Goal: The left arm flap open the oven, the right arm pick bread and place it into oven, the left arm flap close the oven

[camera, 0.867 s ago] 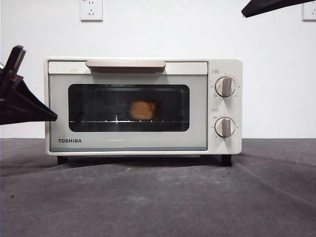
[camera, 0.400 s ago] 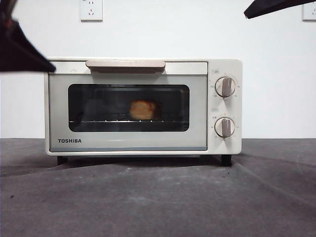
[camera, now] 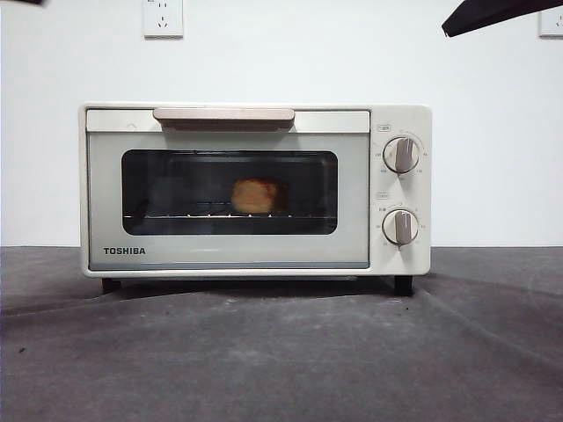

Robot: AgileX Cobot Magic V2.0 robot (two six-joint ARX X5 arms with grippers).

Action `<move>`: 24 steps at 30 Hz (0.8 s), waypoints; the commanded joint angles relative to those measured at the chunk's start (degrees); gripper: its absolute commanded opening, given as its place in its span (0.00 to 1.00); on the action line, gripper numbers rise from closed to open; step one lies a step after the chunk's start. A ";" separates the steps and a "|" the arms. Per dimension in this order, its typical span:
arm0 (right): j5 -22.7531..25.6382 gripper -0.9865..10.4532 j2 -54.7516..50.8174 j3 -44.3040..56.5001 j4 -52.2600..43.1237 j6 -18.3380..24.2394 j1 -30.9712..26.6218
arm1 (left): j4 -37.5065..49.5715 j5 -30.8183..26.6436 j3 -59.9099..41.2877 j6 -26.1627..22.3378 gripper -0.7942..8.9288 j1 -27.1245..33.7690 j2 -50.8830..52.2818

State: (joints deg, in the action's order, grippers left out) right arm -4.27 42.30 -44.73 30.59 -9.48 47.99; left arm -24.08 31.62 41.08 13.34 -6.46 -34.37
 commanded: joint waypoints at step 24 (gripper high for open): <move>2.82 0.39 0.33 -0.35 -1.86 -0.81 0.55 | -19.69 -7.61 1.01 -9.53 0.10 -0.70 14.23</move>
State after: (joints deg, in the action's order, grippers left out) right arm -1.50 42.30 -44.73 29.30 -9.52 47.99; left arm -44.16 24.10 41.08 4.80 -7.03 -20.08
